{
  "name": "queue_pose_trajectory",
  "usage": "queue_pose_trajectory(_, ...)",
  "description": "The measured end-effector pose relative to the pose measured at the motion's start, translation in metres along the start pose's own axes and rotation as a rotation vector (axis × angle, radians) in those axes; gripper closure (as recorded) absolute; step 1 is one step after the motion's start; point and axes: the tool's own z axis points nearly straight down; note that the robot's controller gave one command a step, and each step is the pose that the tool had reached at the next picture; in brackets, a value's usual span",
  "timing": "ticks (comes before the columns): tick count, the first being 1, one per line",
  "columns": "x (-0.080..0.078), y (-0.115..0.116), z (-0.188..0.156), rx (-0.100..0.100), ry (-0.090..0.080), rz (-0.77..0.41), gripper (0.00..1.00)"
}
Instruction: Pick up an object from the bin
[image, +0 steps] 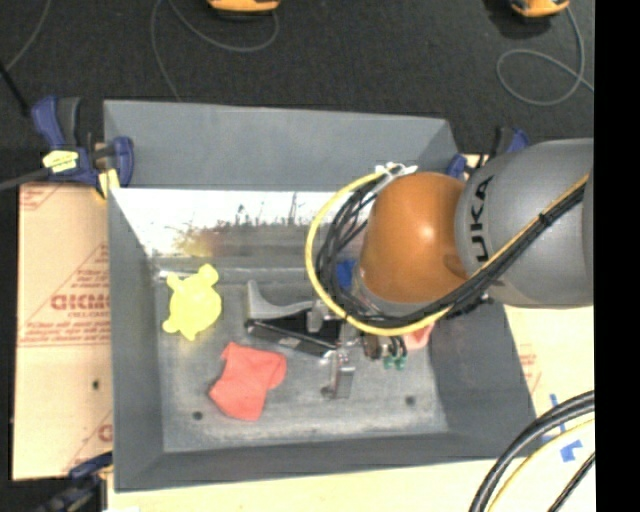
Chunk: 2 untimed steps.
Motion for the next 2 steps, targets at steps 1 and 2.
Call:
queue_pose_trajectory(1, -0.005, 0.028, 0.025, 0.003, -0.004, -0.107, 0.00)
queue_pose_trajectory(2, -0.008, 0.094, 0.058, 0.000, -0.004, -0.348, 0.00)
